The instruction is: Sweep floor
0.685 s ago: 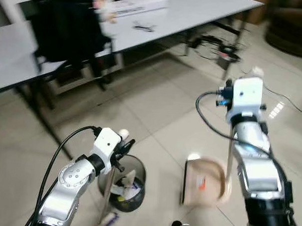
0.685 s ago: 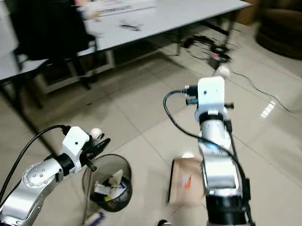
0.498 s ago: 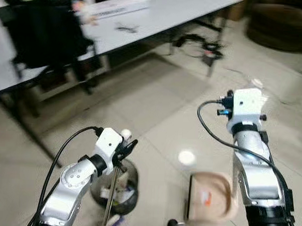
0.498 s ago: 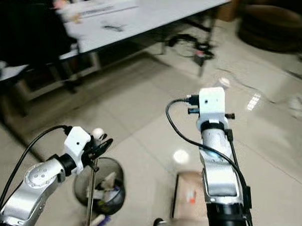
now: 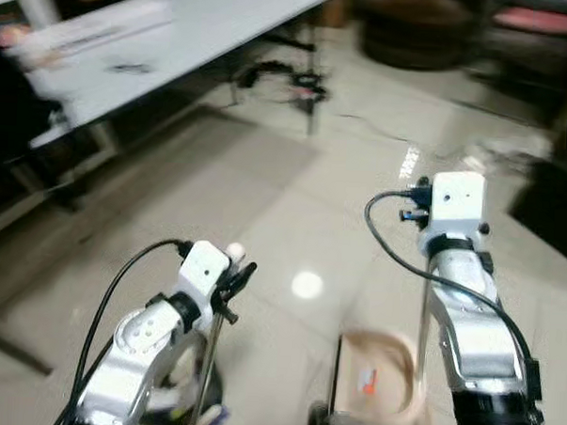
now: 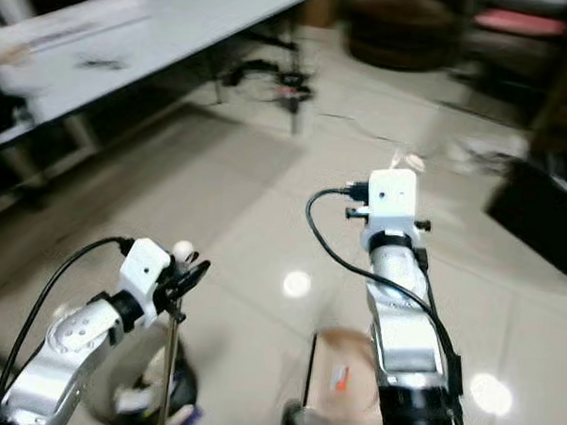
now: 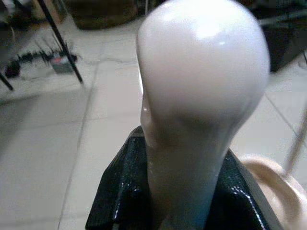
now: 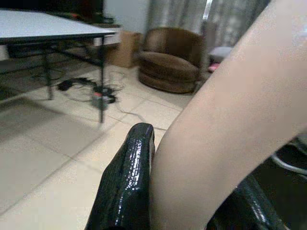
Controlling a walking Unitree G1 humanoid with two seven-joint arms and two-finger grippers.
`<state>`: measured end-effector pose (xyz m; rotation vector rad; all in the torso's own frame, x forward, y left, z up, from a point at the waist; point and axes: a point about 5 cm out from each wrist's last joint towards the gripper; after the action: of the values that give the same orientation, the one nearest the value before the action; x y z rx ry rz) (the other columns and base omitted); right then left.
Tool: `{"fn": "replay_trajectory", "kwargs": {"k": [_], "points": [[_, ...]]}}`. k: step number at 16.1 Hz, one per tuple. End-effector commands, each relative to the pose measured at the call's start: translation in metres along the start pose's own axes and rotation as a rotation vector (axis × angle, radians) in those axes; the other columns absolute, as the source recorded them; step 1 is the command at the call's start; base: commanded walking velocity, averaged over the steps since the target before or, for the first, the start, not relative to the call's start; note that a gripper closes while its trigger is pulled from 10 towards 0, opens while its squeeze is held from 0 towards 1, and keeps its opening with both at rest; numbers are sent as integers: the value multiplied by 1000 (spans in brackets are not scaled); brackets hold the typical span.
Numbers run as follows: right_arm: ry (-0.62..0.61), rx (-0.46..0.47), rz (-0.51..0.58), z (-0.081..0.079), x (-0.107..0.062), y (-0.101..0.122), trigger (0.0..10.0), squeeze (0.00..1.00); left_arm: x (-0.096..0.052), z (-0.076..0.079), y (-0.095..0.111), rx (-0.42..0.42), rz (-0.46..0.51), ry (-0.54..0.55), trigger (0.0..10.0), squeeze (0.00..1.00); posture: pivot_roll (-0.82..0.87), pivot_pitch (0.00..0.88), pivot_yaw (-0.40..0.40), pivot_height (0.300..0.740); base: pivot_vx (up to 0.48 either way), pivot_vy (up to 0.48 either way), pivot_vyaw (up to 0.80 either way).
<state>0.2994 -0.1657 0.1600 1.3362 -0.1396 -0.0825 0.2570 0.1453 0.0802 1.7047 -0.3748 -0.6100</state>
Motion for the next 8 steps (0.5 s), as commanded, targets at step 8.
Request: {"fn": "replay_trajectory", "kwargs": {"k": [8], "points": [[3,17,63,0,6,23,10000,0,-1,-2,8,-27,47,76,10000,0,-97,0,65,740,0,0,-800]]}}
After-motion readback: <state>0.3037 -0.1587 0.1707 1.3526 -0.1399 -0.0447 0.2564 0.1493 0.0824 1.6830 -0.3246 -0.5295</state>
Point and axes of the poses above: a point about 5 cm out from each wrist's last joint towards the gripper, its own x axis pointing out of the wrist towards the gripper, its own y axis along the axis of the wrist's last joint, z = x × y, and after that the axes turned 1 degree about x, right-handed
